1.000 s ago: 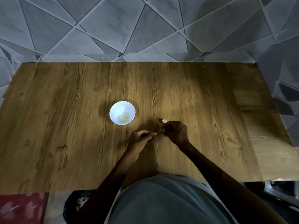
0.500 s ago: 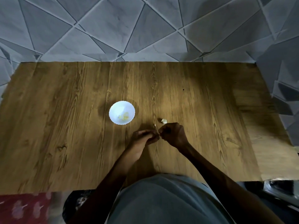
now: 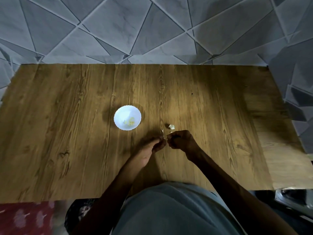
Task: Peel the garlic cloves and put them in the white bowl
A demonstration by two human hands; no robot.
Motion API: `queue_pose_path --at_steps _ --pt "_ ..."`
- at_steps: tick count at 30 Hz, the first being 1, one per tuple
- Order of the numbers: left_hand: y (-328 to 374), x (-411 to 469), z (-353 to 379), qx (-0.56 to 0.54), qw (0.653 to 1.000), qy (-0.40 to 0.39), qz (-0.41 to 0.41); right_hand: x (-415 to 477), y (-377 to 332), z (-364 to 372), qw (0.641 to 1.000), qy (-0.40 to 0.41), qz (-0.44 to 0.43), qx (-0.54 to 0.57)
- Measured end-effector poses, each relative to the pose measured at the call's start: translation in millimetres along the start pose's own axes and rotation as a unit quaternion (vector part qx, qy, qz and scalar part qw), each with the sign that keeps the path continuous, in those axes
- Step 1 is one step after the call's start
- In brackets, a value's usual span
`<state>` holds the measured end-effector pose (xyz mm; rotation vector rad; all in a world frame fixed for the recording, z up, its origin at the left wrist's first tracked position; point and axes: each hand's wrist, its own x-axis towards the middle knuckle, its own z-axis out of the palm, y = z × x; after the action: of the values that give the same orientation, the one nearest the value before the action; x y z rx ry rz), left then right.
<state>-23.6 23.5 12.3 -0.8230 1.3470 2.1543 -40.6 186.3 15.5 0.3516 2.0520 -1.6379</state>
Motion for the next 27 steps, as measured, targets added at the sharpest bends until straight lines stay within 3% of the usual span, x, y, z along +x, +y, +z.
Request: queue_pose_path --at_steps 2,5,9,18,24,27 --pt "-1.7 8.0 -3.6 0.134 0.989 0.023 0.063 1.4 2.4 -1.6 0.999 0.001 0.027 0.023" --pt "-0.8 24.3 -9.8 0.341 0.929 0.072 0.122 2.9 7.7 -1.8 0.998 0.015 0.052 0.032" --pt "4.9 39.6 -9.5 0.47 0.866 0.08 0.15 5.6 12.6 -5.3 0.995 0.04 0.084 0.032" --pt "-2.7 27.8 2.0 0.434 0.88 -0.044 0.189 8.0 20.3 -8.3 0.995 0.038 0.088 0.024" --pt "-13.6 30.6 -8.6 0.385 0.906 0.008 0.176 4.5 22.3 -3.8 0.999 0.017 0.031 -0.032" --pt "-13.5 30.3 -24.7 0.383 0.902 0.066 0.185 12.6 27.1 -4.2 0.973 0.06 -0.066 -0.214"
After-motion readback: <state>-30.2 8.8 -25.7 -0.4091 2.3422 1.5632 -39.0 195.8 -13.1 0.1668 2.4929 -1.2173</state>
